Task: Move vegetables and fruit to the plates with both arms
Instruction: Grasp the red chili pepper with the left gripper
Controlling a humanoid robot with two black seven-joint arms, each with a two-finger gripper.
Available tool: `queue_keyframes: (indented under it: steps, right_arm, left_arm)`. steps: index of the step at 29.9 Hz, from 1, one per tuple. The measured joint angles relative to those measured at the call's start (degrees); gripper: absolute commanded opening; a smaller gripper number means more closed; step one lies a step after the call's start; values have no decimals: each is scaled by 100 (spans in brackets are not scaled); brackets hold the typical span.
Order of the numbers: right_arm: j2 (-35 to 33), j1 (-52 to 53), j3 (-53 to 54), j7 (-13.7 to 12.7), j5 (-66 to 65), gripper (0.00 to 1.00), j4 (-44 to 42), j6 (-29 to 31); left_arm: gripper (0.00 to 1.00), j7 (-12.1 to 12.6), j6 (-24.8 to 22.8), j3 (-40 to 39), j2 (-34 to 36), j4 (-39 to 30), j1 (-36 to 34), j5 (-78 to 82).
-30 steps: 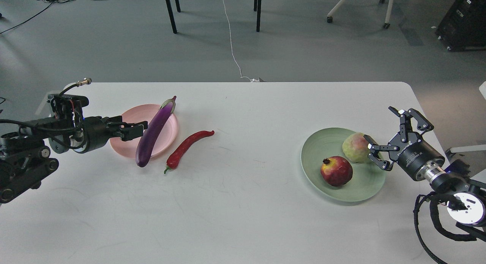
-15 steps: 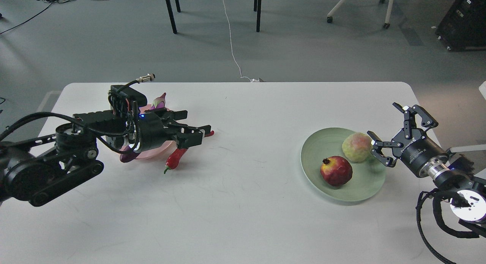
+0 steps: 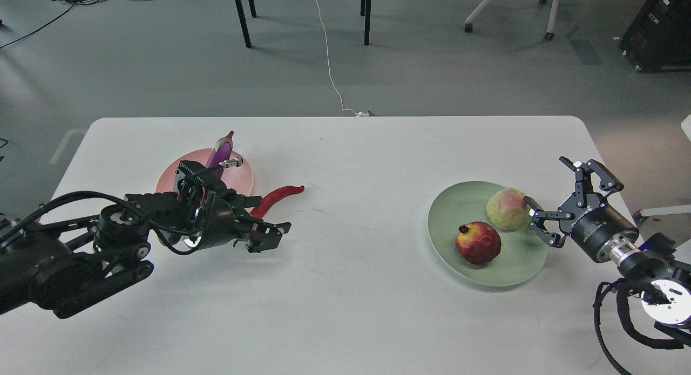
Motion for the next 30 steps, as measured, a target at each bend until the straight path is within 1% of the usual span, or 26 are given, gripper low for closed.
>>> queue_keyframes:
  steps: [18, 30]
  right_arm:
    - [10, -1, 25, 0, -5, 97, -15, 6]
    - [25, -2, 28, 0, -1, 97, -9, 6]
  left_arm:
    - [94, 2, -11, 17, 108, 43, 242, 8]
    - [94, 11, -11, 9, 114, 65, 254, -45]
